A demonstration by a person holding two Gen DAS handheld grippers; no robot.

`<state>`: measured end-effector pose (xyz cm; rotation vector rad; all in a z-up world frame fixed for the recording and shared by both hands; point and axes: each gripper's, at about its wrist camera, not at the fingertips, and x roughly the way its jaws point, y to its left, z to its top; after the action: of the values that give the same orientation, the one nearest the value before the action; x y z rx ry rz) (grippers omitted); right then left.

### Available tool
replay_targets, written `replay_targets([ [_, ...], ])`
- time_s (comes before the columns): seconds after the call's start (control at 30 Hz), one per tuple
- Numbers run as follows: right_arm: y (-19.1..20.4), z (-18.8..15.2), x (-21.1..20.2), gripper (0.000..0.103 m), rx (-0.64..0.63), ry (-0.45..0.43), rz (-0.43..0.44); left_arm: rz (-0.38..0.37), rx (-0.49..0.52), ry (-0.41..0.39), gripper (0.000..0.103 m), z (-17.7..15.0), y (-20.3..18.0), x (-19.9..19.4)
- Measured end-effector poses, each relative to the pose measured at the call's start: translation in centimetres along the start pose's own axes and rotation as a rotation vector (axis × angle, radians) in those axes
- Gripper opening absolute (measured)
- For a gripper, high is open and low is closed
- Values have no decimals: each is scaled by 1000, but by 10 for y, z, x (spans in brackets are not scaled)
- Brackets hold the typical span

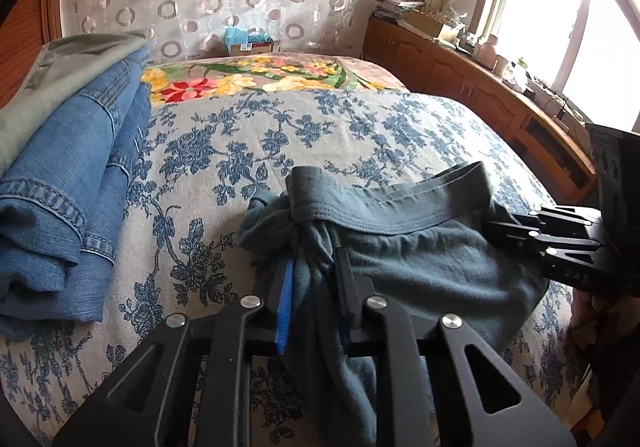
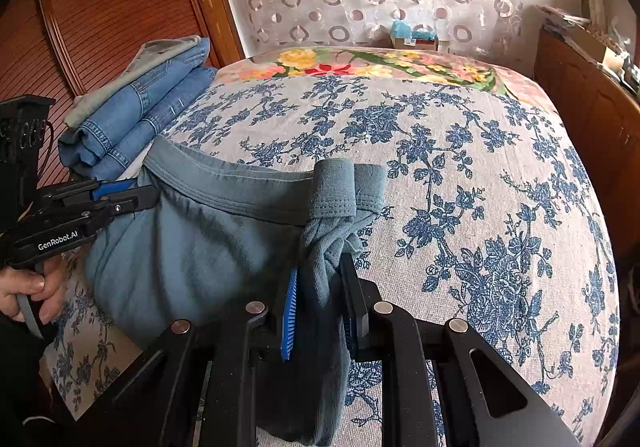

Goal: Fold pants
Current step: 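Close both grippers on the waistband of the shorts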

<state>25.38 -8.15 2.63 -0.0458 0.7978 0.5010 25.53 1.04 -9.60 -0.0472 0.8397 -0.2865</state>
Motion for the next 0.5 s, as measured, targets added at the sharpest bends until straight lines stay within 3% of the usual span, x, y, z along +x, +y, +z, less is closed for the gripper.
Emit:
replay_targets([
  [0.5,5,-9,-33,12,8,-90,38,-24,21,-94,14,-2,-17,-44],
])
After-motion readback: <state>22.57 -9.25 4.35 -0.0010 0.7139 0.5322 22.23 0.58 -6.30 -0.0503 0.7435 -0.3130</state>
